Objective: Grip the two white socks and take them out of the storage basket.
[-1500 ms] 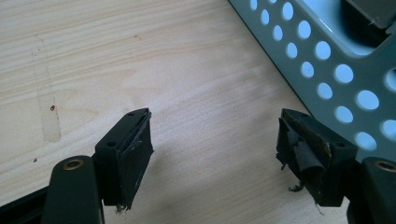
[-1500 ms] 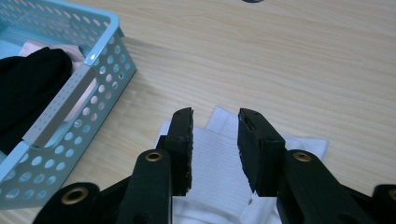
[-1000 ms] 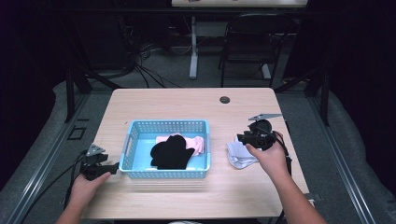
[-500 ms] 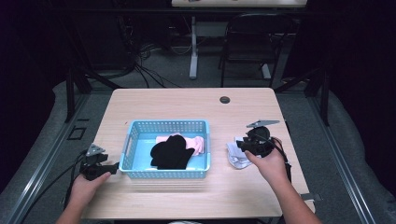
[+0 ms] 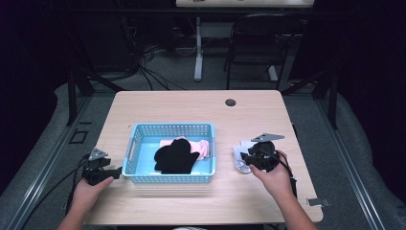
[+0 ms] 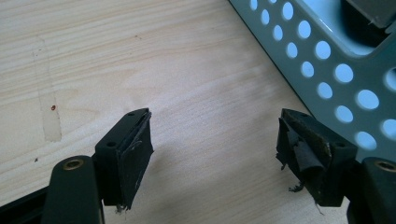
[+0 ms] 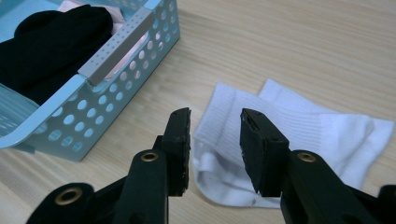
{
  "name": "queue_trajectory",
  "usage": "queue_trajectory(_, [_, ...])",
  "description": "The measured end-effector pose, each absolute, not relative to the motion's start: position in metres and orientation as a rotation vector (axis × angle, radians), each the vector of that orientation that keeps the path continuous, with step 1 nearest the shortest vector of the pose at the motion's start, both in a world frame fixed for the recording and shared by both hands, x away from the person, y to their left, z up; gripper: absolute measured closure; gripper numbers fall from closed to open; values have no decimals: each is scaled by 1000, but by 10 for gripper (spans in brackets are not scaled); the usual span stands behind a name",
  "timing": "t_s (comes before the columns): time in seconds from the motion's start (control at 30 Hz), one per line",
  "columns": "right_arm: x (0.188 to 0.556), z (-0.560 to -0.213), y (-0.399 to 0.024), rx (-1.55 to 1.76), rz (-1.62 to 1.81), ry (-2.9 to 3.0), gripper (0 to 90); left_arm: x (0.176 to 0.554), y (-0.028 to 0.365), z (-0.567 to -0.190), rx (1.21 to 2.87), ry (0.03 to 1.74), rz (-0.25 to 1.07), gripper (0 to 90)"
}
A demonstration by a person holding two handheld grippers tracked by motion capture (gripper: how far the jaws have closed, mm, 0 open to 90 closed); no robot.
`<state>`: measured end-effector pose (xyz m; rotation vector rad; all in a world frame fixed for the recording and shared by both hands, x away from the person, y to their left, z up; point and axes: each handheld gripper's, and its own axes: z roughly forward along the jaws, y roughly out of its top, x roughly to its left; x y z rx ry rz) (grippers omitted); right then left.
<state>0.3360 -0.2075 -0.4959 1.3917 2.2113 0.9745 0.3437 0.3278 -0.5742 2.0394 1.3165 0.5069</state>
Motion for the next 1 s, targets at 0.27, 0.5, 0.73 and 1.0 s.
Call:
queue_trajectory(0.27, [329, -511, -205, 1405, 1006, 2230, 624, 344, 328, -575, 2042, 1316, 508, 264])
queue_trajectory(0.5, [323, -524, -201, 1366, 1058, 2237, 595, 344, 328, -574, 2046, 1312, 506, 264])
queue_trajectory(0.73, [321, -538, -194, 1316, 1041, 2262, 580, 344, 328, -575, 2043, 1314, 506, 264])
queue_trajectory(1.0, [320, -545, -192, 1302, 1051, 2235, 545, 344, 329, -575, 2036, 1322, 503, 264])
